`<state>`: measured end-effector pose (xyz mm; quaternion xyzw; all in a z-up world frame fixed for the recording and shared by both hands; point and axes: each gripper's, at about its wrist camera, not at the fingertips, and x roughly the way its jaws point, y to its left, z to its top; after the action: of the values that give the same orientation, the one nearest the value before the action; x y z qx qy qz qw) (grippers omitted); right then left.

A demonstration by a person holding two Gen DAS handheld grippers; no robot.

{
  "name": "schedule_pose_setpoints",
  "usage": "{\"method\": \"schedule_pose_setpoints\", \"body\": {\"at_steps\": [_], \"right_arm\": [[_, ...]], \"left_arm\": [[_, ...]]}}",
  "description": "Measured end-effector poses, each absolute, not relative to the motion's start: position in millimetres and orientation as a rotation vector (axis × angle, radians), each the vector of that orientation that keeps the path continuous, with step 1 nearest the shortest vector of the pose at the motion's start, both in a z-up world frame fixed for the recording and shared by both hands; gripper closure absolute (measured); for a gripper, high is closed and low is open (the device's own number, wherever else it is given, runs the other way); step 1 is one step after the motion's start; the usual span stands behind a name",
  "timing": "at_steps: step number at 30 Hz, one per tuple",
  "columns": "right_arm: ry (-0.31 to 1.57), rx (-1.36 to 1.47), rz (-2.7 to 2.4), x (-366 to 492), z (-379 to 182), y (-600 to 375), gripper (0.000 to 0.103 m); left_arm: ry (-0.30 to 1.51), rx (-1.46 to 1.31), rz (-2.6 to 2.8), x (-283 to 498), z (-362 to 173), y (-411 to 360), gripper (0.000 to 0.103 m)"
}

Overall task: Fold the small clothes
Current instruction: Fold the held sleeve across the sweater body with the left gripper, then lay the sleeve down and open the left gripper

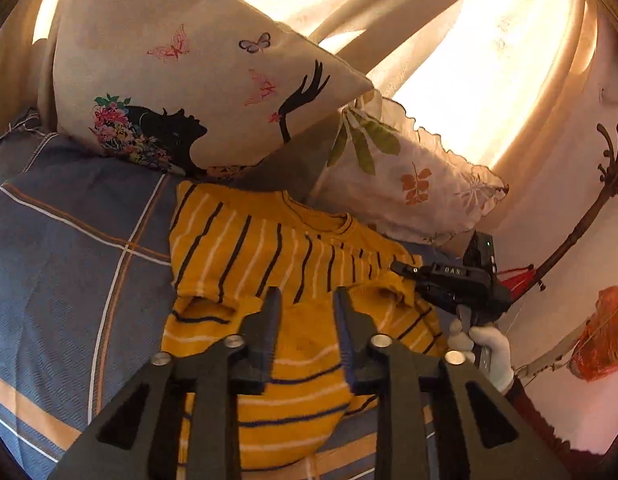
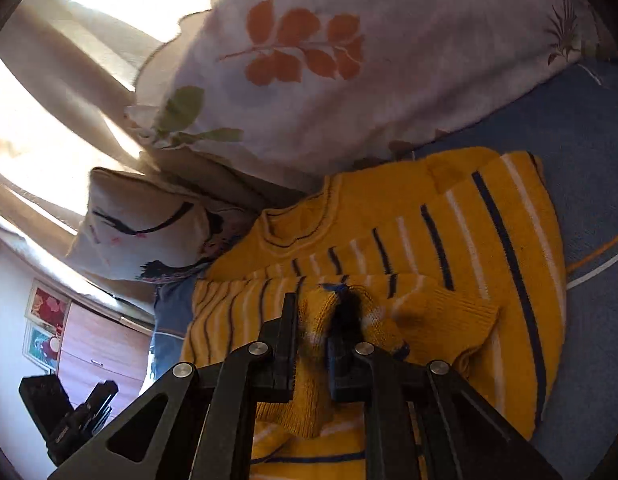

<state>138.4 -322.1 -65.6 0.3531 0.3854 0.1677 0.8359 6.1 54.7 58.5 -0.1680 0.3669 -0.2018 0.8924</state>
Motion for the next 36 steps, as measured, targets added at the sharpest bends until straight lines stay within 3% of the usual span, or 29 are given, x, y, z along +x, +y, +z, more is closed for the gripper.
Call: {"method": "schedule_pose_setpoints", "body": {"at_steps": [1,5,8,10,14,16,18,19,20,23,28,29,30,31,32,36], "right_arm": [[0.827,0.775,0.358,143.2,-76.1,-324.0,0.089],[0.804,0.803,0.399,143.4,-81.8,-328.7,0.087],[0.796,0.734,0.416,131.9,-66.4,-326.9,0.073],[0.769,0.677,0.414,117.0,-51.1,-327.9,0.054],[0.701,0.561,0.400,82.4,-21.7,-341.6,0.043],[0.675,0.433,0.354,69.9,-10.9,-341.7,0.031],[0.670,0.267,0.304,65.7,-6.0,-329.3,0.028],[0.673,0.193,0.293,66.9,-5.4,-321.0,0.028],[0.677,0.126,0.300,69.9,-5.1,-310.9,0.028],[0.676,-0.073,0.305,86.0,-8.6,-283.0,0.027],[0.724,-0.244,0.311,127.9,-31.4,-246.0,0.027],[0.751,-0.246,0.335,133.0,-36.3,-241.9,0.028],[0.780,-0.219,0.367,136.3,-39.3,-239.5,0.050],[0.810,-0.162,0.400,138.4,-39.7,-241.8,0.082],[0.811,-0.105,0.422,137.6,-35.9,-246.4,0.089],[0.728,0.063,0.438,128.9,-3.1,-273.4,0.094]], "left_arm": [[0.775,-0.320,-0.396,3.6,52.0,57.3,0.057],[0.860,-0.266,-0.331,13.2,24.2,67.9,0.051],[0.919,-0.240,-0.302,31.6,1.1,68.4,0.048],[0.962,-0.212,-0.277,44.2,-12.5,63.5,0.048],[1.012,-0.187,-0.303,55.3,-27.4,49.1,0.048],[1.021,-0.169,-0.305,55.2,-29.6,42.5,0.048],[1.022,-0.162,-0.300,54.9,-29.2,39.7,0.060],[1.026,-0.158,-0.294,55.2,-29.3,39.2,0.076],[1.030,-0.158,-0.289,55.3,-29.1,39.3,0.085],[1.016,-0.169,-0.286,52.8,-24.6,41.7,0.095],[0.977,-0.186,-0.278,46.0,-12.9,46.1,0.096],[0.969,-0.191,-0.277,44.6,-10.4,47.4,0.097],[0.959,-0.195,-0.277,42.8,-7.0,48.7,0.098],[0.948,-0.201,-0.277,41.5,-2.6,51.3,0.098],[0.933,-0.208,-0.279,40.6,3.7,53.7,0.098],[0.865,-0.239,-0.295,56.7,38.3,61.5,0.098]]}}
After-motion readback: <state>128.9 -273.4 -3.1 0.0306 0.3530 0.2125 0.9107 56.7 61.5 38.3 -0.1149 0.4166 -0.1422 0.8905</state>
